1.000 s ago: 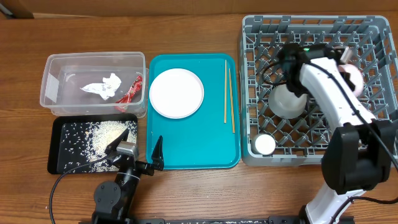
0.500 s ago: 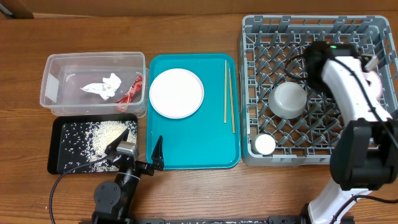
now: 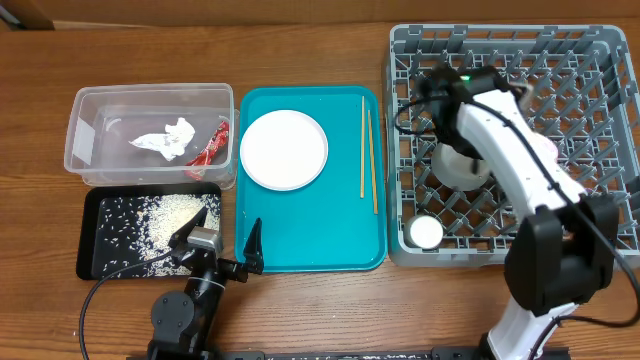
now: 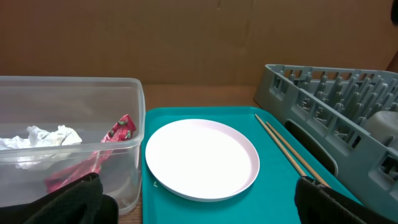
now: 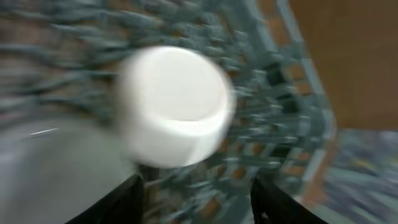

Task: Sort waste into correct bins and load items into the dishwasher
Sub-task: 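Grasp the white plate with the right gripper and stand it in the rack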

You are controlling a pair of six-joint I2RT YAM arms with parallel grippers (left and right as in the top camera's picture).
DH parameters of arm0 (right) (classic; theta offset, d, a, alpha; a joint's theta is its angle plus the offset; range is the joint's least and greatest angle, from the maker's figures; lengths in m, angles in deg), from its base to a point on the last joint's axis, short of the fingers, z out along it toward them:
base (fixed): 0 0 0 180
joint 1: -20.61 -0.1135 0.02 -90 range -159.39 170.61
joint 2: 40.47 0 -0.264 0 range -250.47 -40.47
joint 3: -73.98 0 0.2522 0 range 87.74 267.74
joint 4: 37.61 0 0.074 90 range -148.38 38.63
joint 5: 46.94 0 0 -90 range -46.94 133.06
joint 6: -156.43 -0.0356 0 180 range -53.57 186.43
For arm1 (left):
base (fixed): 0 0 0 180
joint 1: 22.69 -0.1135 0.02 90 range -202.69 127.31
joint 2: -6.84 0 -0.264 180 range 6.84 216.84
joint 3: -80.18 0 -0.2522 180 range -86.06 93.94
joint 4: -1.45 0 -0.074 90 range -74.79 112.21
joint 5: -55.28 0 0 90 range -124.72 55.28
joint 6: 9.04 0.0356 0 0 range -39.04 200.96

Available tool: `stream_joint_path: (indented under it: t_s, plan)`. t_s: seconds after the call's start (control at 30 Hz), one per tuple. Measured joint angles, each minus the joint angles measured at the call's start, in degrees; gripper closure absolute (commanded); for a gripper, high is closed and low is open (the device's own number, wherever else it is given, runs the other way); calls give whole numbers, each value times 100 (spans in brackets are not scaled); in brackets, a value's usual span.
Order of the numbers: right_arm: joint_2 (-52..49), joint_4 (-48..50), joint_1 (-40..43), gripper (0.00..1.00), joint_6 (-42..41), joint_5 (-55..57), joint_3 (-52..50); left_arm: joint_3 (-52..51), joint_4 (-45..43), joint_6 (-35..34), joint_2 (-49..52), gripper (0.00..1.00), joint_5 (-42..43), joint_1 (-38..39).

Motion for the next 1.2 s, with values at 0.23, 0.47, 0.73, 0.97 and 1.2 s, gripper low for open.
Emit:
stream_joint_path:
  t_s: [0.23,0.47,0.73,0.97,1.2]
  plan:
    - [372,1676,-1327,38,1615,-3119,507,0,0,0,0,0,0,0]
    - [170,3567,-2024,37,1860,-4710,116,0,0,0,0,0,2,0]
    - [-1071,3891,-2098,57,1445,-4983,-122,0,0,0,0,0,2,0]
    - [-1626,3893,-2070,96,1259,-5031,-144,0,0,0,0,0,2,0]
    - [-1410,3414,-1956,96,1281,-4758,-153,0,0,0,0,0,0,0]
